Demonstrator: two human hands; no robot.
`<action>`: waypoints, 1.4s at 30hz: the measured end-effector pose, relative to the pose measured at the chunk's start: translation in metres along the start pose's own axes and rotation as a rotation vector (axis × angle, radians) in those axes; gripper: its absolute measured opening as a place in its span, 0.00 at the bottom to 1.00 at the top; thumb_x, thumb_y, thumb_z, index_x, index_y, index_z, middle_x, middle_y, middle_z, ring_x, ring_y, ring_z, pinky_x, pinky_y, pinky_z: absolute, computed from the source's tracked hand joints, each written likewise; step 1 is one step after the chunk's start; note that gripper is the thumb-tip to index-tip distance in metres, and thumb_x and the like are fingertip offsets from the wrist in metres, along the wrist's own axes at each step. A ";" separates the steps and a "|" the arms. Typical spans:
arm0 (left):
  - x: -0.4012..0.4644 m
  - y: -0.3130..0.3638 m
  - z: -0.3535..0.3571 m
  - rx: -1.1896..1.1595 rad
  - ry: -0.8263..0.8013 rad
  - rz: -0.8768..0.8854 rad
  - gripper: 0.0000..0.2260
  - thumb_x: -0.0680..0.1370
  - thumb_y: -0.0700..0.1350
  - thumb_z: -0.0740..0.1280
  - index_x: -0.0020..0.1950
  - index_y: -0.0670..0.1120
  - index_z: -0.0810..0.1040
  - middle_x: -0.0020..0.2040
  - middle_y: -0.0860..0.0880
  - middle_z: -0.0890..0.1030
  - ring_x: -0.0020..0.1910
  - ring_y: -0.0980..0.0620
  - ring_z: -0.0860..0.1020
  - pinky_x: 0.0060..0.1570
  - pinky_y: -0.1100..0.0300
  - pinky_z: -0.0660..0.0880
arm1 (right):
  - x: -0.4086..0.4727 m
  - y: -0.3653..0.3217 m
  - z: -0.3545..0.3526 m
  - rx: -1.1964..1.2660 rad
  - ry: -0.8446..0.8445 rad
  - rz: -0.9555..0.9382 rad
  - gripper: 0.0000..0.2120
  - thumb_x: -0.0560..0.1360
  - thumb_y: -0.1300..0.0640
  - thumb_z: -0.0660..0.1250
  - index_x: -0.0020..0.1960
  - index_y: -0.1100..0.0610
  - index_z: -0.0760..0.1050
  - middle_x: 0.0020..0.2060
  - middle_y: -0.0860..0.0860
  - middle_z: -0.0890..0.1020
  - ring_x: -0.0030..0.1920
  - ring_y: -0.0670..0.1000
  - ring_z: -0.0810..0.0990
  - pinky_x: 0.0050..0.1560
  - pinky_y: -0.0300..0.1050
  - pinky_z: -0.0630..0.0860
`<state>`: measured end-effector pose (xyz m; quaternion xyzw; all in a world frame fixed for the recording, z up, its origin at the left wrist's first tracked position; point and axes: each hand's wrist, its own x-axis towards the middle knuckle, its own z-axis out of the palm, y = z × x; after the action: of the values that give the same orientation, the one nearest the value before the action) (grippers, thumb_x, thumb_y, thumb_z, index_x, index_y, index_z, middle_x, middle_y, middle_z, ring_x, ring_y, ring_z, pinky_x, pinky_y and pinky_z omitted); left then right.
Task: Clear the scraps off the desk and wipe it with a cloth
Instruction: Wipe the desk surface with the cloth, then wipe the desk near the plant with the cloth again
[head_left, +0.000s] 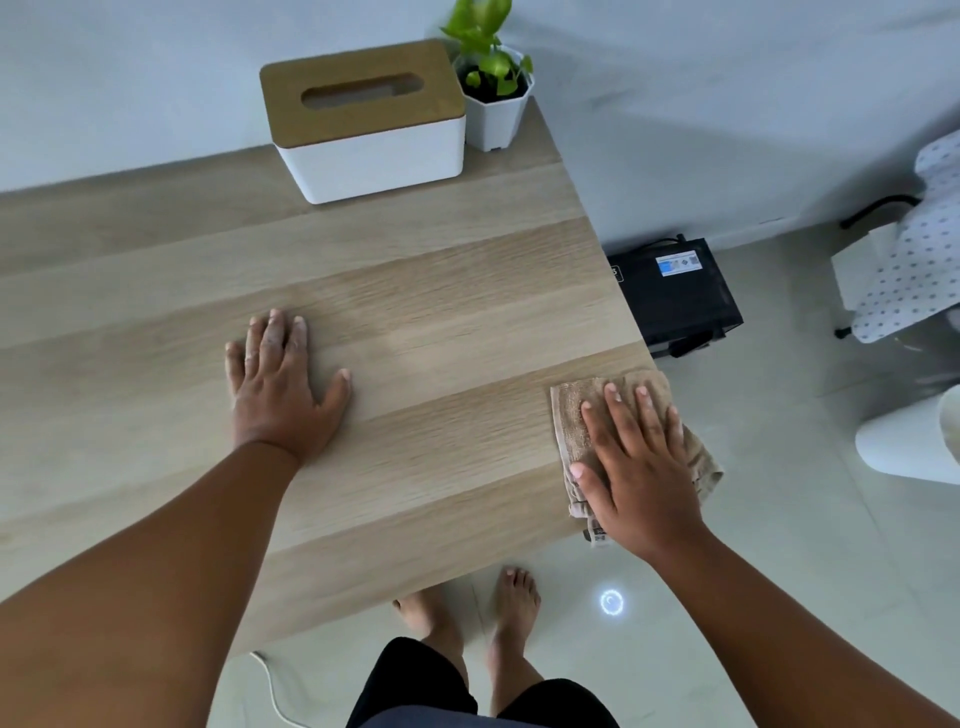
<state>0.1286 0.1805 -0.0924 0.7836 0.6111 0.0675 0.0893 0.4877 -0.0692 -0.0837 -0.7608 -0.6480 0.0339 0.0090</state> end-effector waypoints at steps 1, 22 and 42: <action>0.000 0.000 0.000 -0.004 -0.003 0.002 0.40 0.76 0.67 0.56 0.82 0.45 0.60 0.83 0.42 0.57 0.83 0.45 0.49 0.81 0.43 0.43 | 0.001 -0.002 -0.001 0.002 -0.019 0.016 0.34 0.81 0.35 0.53 0.82 0.50 0.59 0.83 0.53 0.55 0.83 0.61 0.48 0.78 0.71 0.52; 0.011 -0.018 -0.061 -0.522 -0.344 -0.110 0.38 0.76 0.70 0.65 0.80 0.52 0.66 0.82 0.48 0.64 0.82 0.50 0.56 0.81 0.47 0.51 | 0.068 -0.097 -0.080 0.685 -0.069 0.436 0.33 0.77 0.48 0.73 0.79 0.53 0.66 0.77 0.49 0.68 0.76 0.50 0.68 0.74 0.46 0.67; 0.113 0.019 -0.112 -0.858 -0.069 -0.347 0.31 0.73 0.61 0.76 0.72 0.51 0.73 0.62 0.52 0.80 0.59 0.55 0.80 0.54 0.59 0.74 | 0.268 -0.103 -0.118 1.001 0.032 0.359 0.35 0.74 0.42 0.75 0.77 0.49 0.67 0.72 0.50 0.71 0.71 0.51 0.73 0.70 0.52 0.73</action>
<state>0.1497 0.2917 0.0201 0.5640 0.6466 0.2720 0.4357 0.4364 0.2150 0.0292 -0.7628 -0.4120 0.3283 0.3750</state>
